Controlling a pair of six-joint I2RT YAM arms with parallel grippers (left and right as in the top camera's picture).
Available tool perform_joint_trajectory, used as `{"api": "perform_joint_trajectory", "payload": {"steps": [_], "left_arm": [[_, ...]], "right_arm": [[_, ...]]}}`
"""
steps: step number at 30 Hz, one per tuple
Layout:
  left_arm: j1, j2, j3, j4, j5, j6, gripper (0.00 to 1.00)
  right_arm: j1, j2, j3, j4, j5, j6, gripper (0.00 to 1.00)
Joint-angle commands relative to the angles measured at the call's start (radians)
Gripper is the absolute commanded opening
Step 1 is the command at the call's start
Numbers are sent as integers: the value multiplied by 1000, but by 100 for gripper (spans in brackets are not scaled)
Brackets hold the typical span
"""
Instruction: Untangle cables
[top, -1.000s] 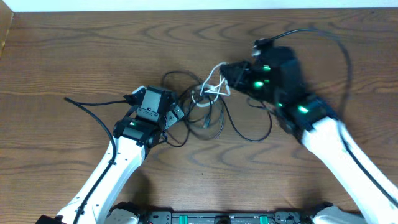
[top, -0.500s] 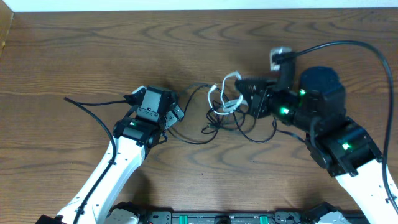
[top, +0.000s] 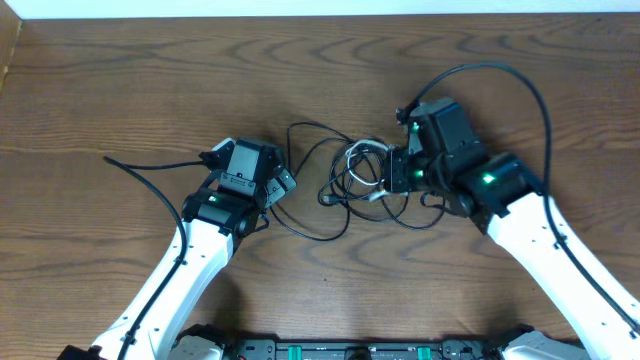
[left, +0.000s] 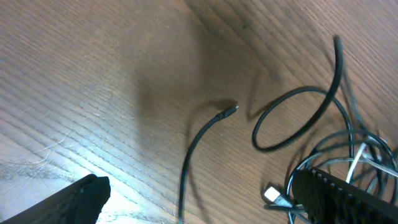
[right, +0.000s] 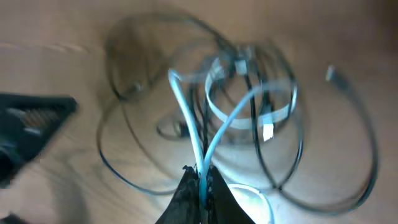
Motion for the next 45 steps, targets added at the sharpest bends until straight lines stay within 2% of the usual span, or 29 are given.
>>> {"api": "perform_joint_trajectory", "payload": {"steps": [1, 4, 7, 9, 13, 20, 23, 26, 30, 34, 36, 37, 38, 41, 45], "left_arm": [[3, -3, -3, -3, -24, -13, 99], [3, -3, -3, -3, -24, -13, 99], [3, -3, -3, -3, -24, -13, 99], [3, -3, -3, -3, -24, -13, 99], [3, -3, -3, -3, -24, -13, 99], [3, -3, -3, -3, -24, -12, 99], [3, -3, -3, -3, -24, -13, 99], [3, -3, -3, -3, -24, -13, 99], [3, -3, -3, -3, -24, -13, 99], [3, -3, -3, -3, -24, -13, 99], [3, -3, -3, -3, -24, -13, 99], [3, -3, -3, -3, -24, -13, 99], [3, -3, -3, -3, -24, -13, 99], [3, -3, -3, -3, -24, -13, 99], [3, -3, -3, -3, -24, -13, 99]], "right_arm": [[6, -107, 163, -3, 55, -172, 1], [6, -189, 245, 29, 56, -225, 1], [7, -259, 250, 85, 55, -242, 1], [9, -269, 245, 63, 55, -242, 1], [10, -210, 192, -21, 55, -208, 1], [9, -107, 180, -67, 55, -178, 1], [10, -98, 180, -180, 52, -75, 18], [10, -97, 180, -308, 47, -61, 33], [10, -97, 179, -468, 42, -53, 45], [10, -97, 127, -566, -29, -35, 46], [10, -97, 63, -555, -59, -24, 51], [10, -97, -16, -521, -66, 20, 60], [10, -97, -52, -502, -68, 48, 62], [10, -97, -208, -366, -115, 116, 66], [10, -97, -375, -137, -119, 114, 70]]}}
